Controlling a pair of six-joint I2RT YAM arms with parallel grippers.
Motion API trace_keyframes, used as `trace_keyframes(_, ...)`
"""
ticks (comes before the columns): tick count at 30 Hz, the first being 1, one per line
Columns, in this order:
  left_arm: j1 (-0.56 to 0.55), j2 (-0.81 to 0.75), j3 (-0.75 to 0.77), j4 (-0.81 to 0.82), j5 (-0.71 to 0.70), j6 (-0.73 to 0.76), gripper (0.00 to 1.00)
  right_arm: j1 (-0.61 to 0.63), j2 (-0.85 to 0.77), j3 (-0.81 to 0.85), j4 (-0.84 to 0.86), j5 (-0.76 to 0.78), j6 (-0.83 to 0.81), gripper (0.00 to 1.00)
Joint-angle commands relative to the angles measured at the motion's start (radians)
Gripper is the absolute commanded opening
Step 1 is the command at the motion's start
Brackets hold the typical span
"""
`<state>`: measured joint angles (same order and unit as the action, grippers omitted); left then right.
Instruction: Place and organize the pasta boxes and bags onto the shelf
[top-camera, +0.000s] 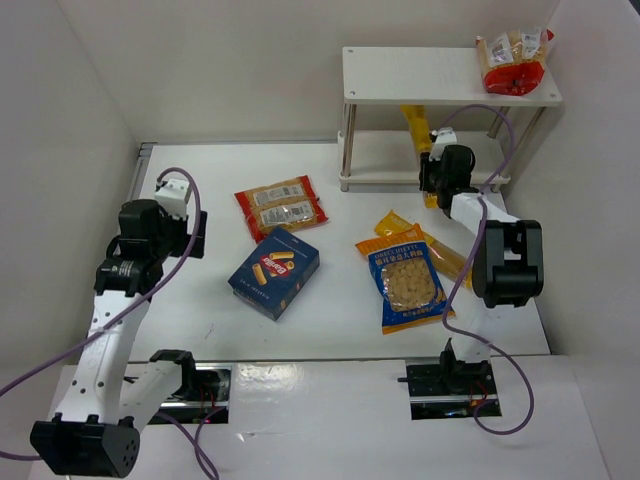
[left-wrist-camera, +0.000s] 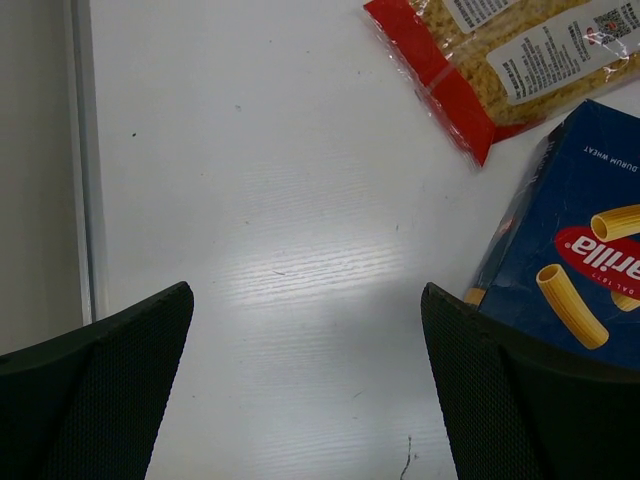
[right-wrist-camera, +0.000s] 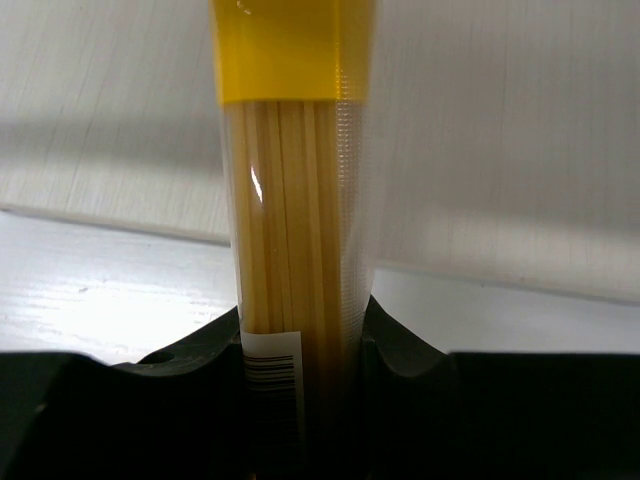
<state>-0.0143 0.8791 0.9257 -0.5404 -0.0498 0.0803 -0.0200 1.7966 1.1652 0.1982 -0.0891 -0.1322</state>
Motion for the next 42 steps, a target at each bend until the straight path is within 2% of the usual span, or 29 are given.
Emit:
trace_keyframes(1, 0.028, -0.040, -0.008, 0.010, 0.054, 0.021, 1.00, -0.003, 0.007, 0.135, 0.176, 0.000, -0.010, 0.00)
trace_keyframes(27, 0.048, -0.031, -0.008, 0.010, 0.082, 0.030, 1.00, -0.003, 0.101, 0.171, 0.262, 0.054, -0.001, 0.00)
trace_keyframes(42, 0.048, -0.022, -0.008, 0.010, 0.082, 0.039, 1.00, -0.003, 0.142, 0.238, 0.244, 0.112, -0.003, 0.00)
